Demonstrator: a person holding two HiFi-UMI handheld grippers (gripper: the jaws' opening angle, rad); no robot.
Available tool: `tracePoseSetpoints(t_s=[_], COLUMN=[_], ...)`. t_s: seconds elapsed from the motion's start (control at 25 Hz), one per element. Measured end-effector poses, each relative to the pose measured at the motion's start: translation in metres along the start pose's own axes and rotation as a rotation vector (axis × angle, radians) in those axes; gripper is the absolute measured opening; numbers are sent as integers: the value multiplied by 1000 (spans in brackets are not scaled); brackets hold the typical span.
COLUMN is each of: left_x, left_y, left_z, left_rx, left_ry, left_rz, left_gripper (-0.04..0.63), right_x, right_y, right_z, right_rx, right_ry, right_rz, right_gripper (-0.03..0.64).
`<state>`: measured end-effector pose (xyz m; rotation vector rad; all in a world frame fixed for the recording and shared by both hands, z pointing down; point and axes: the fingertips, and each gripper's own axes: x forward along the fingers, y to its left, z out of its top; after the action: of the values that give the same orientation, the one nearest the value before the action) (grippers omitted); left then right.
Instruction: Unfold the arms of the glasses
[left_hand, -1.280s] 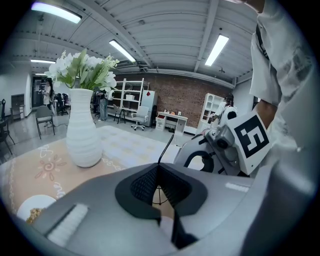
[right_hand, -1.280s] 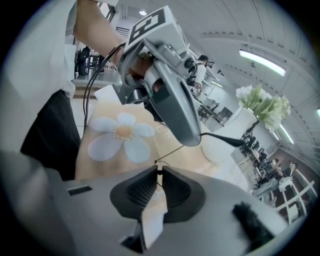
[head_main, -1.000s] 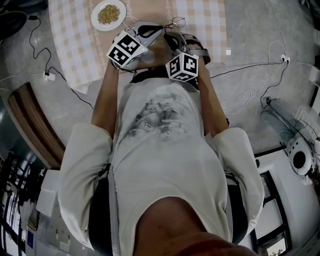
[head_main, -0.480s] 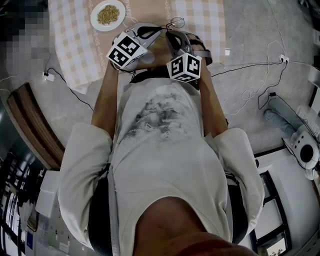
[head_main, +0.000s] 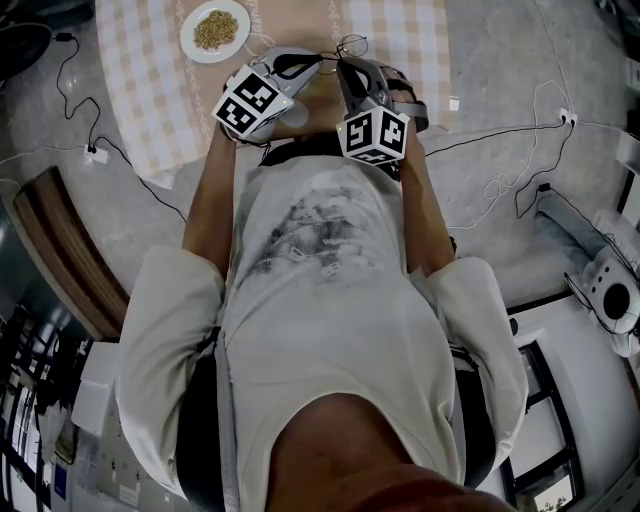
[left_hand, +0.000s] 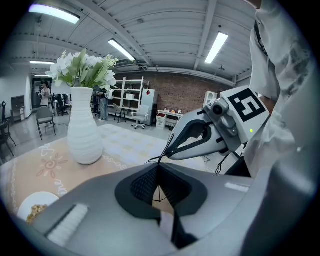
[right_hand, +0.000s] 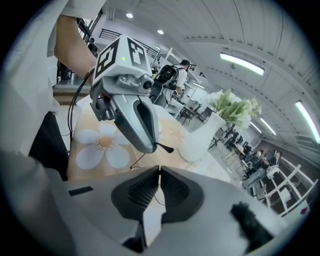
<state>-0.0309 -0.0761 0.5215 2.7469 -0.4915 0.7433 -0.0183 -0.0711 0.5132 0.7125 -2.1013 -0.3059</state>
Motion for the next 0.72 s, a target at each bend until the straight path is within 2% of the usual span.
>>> tracePoseSetpoints(t_s=[0.72], left_x=[-3], left_y=[-1], left_z=[-8], left_rx=[-7], left_ry=[6], left_rz=[0], left_gripper=[12], right_x=[-14], right_y=[-26], right_z=[-5], right_rx=[65], right_ry=[13], right_rz=[-86], right_gripper=[23])
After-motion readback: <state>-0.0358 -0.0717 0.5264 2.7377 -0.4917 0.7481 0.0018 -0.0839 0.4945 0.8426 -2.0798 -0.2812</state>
